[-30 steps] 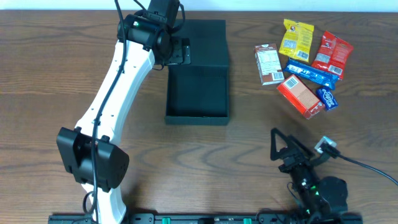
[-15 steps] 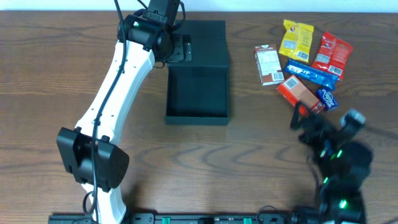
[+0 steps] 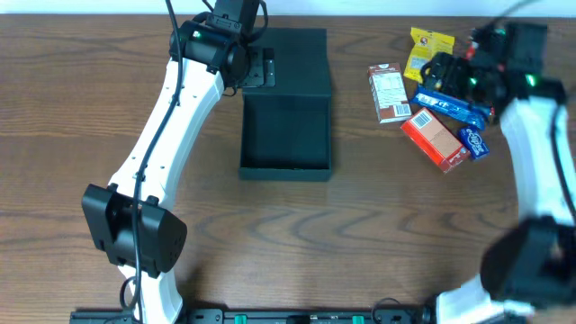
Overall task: Pack container
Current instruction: 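Reach right gripper to the brown Pocky box and grasp it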
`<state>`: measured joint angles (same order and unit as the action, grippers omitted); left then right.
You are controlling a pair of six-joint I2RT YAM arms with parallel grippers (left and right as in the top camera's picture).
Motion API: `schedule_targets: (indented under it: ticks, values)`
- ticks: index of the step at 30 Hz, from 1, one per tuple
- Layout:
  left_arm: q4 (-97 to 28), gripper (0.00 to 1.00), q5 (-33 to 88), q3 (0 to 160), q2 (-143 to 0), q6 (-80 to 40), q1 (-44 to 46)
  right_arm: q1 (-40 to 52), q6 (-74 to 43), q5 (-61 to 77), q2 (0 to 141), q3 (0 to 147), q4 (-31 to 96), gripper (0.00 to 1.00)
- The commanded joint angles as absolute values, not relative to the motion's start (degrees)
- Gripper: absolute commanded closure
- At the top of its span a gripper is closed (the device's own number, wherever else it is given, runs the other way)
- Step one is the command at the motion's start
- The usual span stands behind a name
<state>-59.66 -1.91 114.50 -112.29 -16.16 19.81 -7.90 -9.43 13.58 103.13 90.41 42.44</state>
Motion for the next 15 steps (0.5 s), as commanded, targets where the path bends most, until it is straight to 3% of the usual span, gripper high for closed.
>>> schedule_targets:
  ticks: [1, 7, 15]
  values:
    - [-59.7, 0.05, -3.6, 115.6, -111.8, -15.2, 19.7, -5.0, -2.4, 9.0, 111.5, 99.9, 46.3, 0.01]
    - [-59.7, 0.05, -3.6, 115.6, -111.9, -15.2, 19.1, -0.2, 0.4, 6.5, 123.4, 109.8, 49.4, 0.01]
    - [-59.7, 0.05, -3.6, 115.6, -111.9, -15.2, 17.8, 3.3, 1.4, 0.4, 130.6, 110.9, 47.9, 0.01]
